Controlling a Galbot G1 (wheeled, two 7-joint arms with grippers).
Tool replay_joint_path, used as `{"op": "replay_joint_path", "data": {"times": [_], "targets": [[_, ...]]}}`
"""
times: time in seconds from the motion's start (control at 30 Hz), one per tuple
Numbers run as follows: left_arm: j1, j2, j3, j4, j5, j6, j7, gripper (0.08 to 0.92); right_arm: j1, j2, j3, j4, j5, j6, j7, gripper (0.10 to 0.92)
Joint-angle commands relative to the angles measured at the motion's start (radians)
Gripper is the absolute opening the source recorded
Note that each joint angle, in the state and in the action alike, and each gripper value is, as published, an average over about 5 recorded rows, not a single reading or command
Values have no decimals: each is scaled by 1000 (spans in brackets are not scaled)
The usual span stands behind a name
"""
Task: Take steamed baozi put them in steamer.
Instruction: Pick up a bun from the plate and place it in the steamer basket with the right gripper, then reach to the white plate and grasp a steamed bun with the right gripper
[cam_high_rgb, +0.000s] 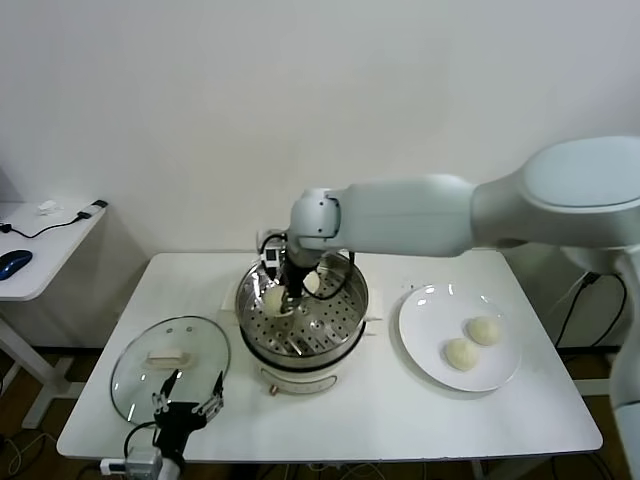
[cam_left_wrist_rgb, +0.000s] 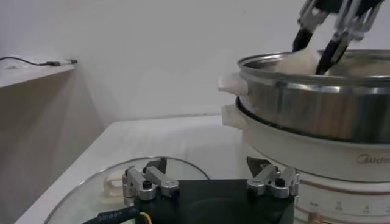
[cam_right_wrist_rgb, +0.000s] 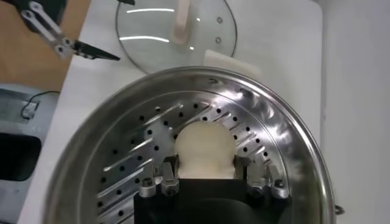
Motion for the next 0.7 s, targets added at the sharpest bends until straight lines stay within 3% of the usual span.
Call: {"op": "replay_joint_path", "data": {"times": [0.03,0.23,0.37,0.53,0.7], "targets": [[0,0,0,1,-1,0,0,823,-102,58,17,-128,-37,16,5,616],[-3,0,0,3,-2,0,0,823,-60,26,34,-98,-44,64,-56,740],[-2,1,0,0,-2,1,0,823,53,-50,14,-46,-75,140,-175,813],[2,0,2,-7,-2,1,1,823,221,-230,-63,46,-141,252,-352,822],[3,0,3,-16,-2,2,2,823,367,-506,-171,194,-222,301,-417,823]]}}
